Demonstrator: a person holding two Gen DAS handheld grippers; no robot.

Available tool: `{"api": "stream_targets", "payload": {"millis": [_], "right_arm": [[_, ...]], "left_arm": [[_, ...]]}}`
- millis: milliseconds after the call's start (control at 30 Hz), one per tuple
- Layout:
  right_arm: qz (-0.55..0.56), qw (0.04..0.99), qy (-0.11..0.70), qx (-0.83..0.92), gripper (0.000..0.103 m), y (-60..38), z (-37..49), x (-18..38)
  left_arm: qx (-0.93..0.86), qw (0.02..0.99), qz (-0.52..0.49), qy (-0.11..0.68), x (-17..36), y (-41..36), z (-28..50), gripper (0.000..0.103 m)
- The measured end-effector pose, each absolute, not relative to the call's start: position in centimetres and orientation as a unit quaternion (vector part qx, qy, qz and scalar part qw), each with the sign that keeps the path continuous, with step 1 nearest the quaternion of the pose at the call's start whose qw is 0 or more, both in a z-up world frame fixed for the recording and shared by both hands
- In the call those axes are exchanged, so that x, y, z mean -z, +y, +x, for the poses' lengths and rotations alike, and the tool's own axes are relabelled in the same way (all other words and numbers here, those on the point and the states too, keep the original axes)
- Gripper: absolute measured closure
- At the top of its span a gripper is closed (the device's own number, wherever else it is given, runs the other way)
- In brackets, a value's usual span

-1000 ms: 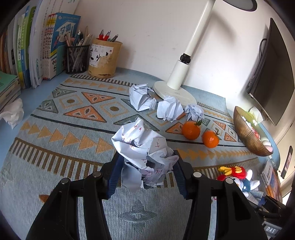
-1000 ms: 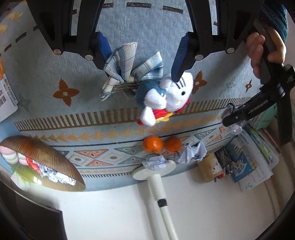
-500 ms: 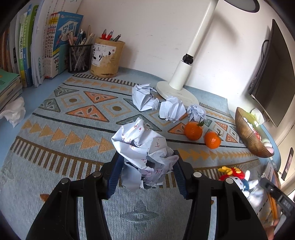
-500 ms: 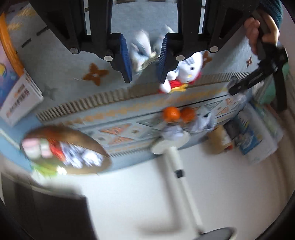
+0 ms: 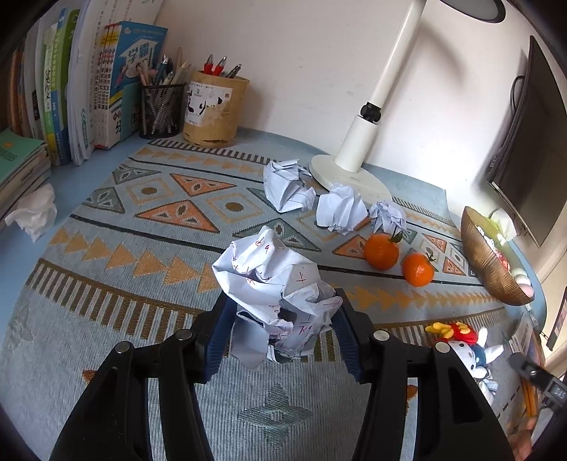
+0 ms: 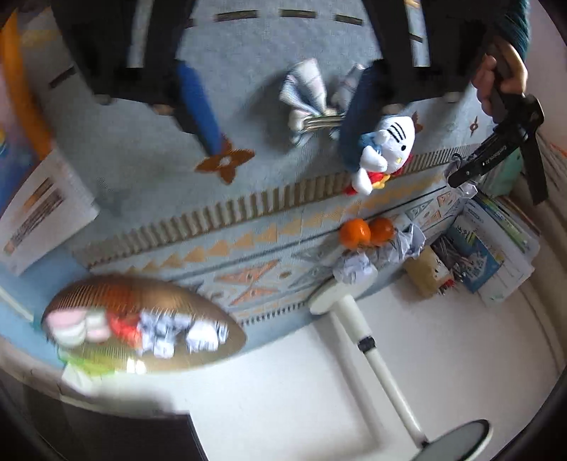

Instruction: Organize objects

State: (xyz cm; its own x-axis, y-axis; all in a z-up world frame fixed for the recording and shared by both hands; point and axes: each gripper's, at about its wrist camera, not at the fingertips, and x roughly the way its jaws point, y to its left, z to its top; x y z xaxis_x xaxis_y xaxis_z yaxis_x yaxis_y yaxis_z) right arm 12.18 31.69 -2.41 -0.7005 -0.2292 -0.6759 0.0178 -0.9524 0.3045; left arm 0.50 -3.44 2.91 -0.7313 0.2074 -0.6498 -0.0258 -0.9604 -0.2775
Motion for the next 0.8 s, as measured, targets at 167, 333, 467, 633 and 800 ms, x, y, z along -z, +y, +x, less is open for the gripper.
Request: {"api": "stream_targets", "payload": {"millis": [167, 333, 467, 633, 800], "right_arm": [[0.376, 0.085, -0.130, 0.913, 0.024, 33.2, 12.9, 2.8], [0.371, 0.136, -0.097, 0.913, 0.024, 29.5, 12.6, 1.9], [0.397, 0.164, -0.043, 0.902, 0.024, 25.8, 12.3, 3.0], [0.412, 0.129, 0.005, 0.902, 0.024, 25.8, 12.8, 5.0], [0.417, 0.114, 0.007, 0.902, 0.026, 24.9, 11.5, 5.2]], "left_arm": [[-0.922, 0.067, -0.360, -0.127, -2.9, -3.4, 0.5, 0.052], [-0.921, 0.074, -0.359, -0.130, -2.9, -3.4, 0.5, 0.052], [-0.922, 0.077, -0.357, -0.130, -3.0, -3.4, 0.5, 0.052], [-0.922, 0.088, -0.354, -0.134, -3.1, -3.3, 0.7, 0.052], [-0.922, 0.088, -0.353, -0.135, -3.1, -3.4, 0.7, 0.052]]}}
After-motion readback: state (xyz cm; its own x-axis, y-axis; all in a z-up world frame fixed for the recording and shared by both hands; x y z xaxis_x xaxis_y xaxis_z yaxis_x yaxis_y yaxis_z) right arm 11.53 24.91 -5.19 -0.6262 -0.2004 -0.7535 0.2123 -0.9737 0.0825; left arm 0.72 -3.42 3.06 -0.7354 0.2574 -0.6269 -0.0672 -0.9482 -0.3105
